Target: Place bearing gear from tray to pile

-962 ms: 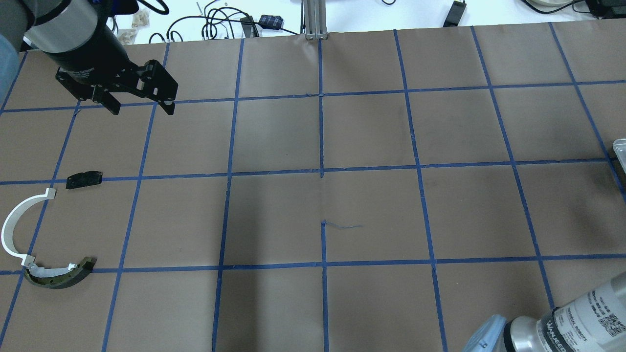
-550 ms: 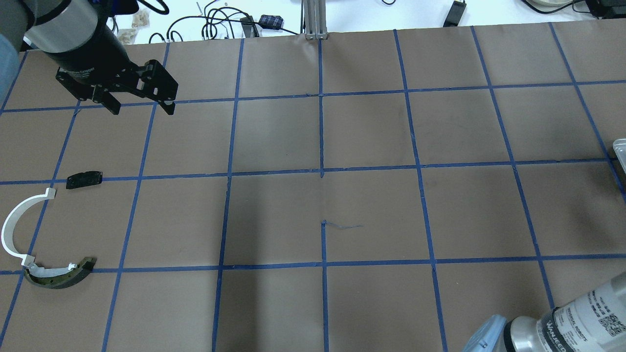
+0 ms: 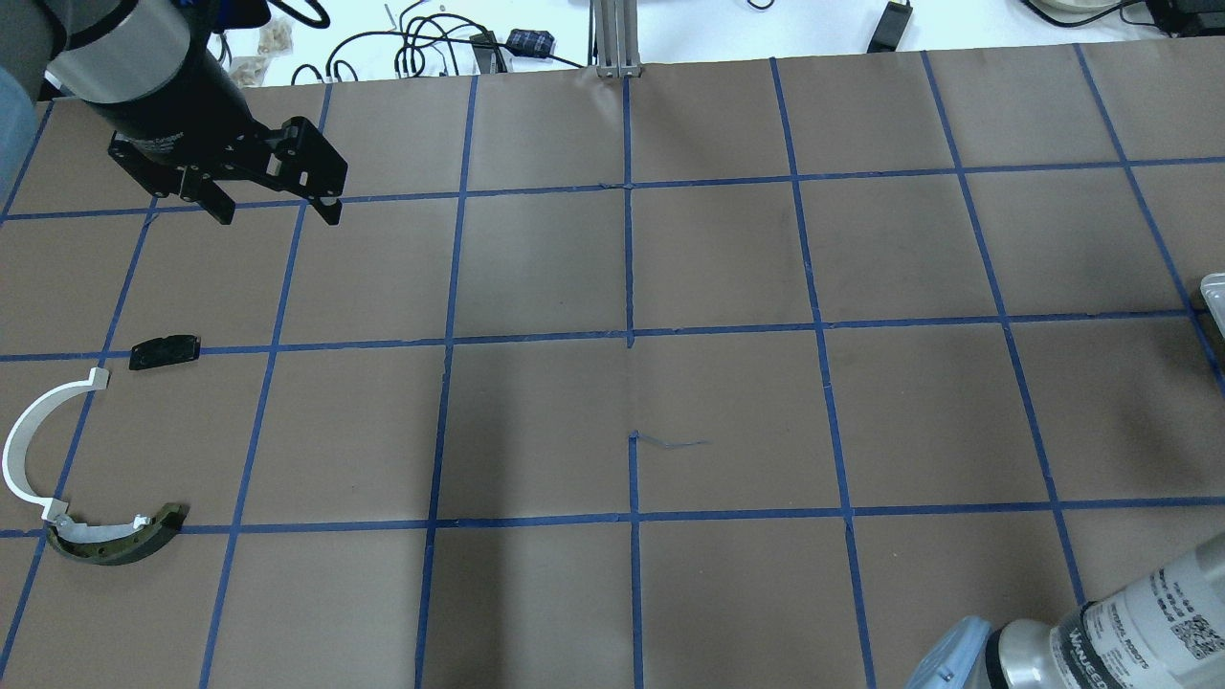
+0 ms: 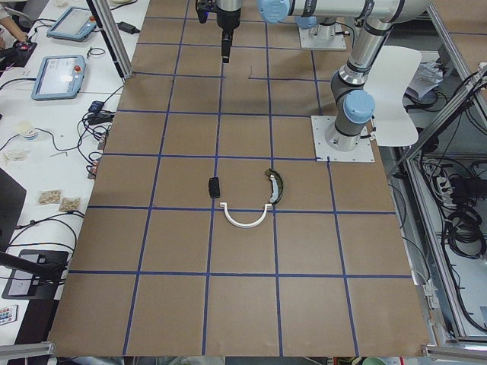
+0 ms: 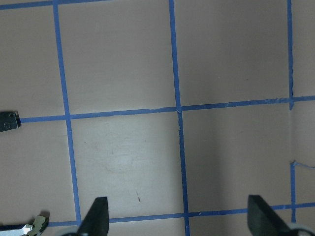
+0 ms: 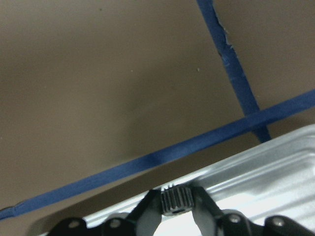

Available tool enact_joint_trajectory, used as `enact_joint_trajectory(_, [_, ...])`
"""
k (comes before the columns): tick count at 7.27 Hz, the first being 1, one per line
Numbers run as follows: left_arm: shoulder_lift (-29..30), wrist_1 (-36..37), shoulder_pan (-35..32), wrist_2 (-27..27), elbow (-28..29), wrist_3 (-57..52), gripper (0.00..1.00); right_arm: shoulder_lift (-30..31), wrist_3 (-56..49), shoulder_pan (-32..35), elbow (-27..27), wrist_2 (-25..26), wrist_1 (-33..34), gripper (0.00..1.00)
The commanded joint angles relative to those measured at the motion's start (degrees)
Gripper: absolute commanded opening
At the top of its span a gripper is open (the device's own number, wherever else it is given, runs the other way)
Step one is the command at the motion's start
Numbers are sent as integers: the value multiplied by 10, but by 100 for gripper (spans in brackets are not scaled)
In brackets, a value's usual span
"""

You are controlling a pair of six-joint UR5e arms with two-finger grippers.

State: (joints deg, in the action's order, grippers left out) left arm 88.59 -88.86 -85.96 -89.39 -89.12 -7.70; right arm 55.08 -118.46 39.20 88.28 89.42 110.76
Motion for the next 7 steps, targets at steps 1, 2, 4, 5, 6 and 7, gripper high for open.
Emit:
enact_joint_trajectory(1, [0, 0, 0, 0, 0, 0, 100, 6, 7, -1, -7, 15, -21, 0])
enact_joint_trajectory(2, [0, 0, 0, 0, 0, 1, 100, 19, 9, -1, -10, 15, -21, 0])
enact_joint_trajectory(4, [0, 0, 0, 0, 0, 0, 100, 49, 49, 8, -10, 24, -55, 0])
enact_joint_trajectory(5, [0, 0, 0, 0, 0, 0, 100, 79, 130, 30, -5, 22, -101, 0])
enact_joint_trajectory(6, [0, 0, 0, 0, 0, 0, 100, 117, 212, 73, 4, 18, -153, 0])
enact_joint_trajectory(7, [0, 0, 1, 0, 0, 0, 100, 155, 313, 117, 21, 8, -190, 0])
